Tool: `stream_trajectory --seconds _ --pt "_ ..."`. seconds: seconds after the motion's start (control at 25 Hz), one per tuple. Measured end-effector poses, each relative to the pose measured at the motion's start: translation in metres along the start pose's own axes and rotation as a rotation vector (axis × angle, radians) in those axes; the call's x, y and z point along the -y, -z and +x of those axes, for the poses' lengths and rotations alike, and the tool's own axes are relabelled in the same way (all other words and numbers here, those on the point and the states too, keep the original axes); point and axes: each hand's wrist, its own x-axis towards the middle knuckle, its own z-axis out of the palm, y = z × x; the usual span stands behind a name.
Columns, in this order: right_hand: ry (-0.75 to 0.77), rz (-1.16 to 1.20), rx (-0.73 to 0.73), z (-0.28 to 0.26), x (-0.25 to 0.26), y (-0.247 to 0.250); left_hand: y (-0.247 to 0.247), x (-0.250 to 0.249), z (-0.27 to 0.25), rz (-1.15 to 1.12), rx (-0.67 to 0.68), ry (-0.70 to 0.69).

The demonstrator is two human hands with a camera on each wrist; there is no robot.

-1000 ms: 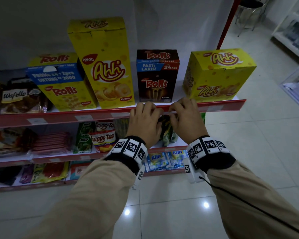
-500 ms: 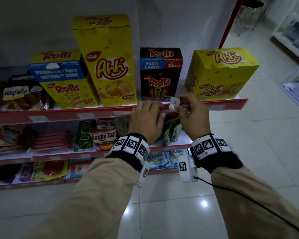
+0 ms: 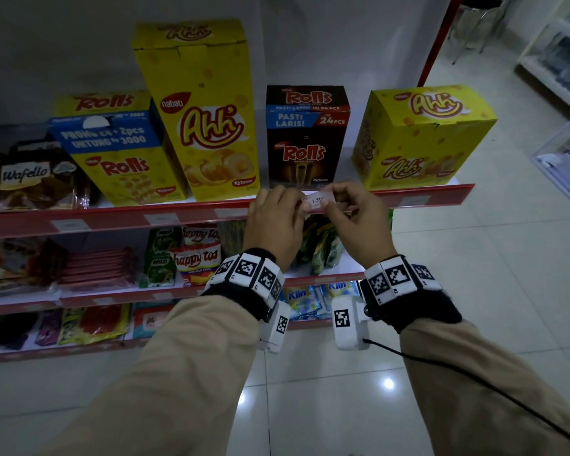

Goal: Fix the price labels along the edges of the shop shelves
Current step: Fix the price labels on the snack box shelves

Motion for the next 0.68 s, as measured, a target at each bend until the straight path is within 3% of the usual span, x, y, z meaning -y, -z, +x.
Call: stream_trajectory --seconds 0.2,0.44,0.68 --pt "-0.019 -0.059 0.031 0.007 0.002 0.005 0.003 0.001 0.001 -0.007 0.004 0.002" --pt "0.041 -0.177 -0.034 0.012 0.001 0.013 0.015 0.004 0.003 0.027 -0.014 -0.081" --pt "0.165 -0.344 0.076 0.013 0.002 0.005 0.017 0.006 -0.004 0.157 0.035 -0.106"
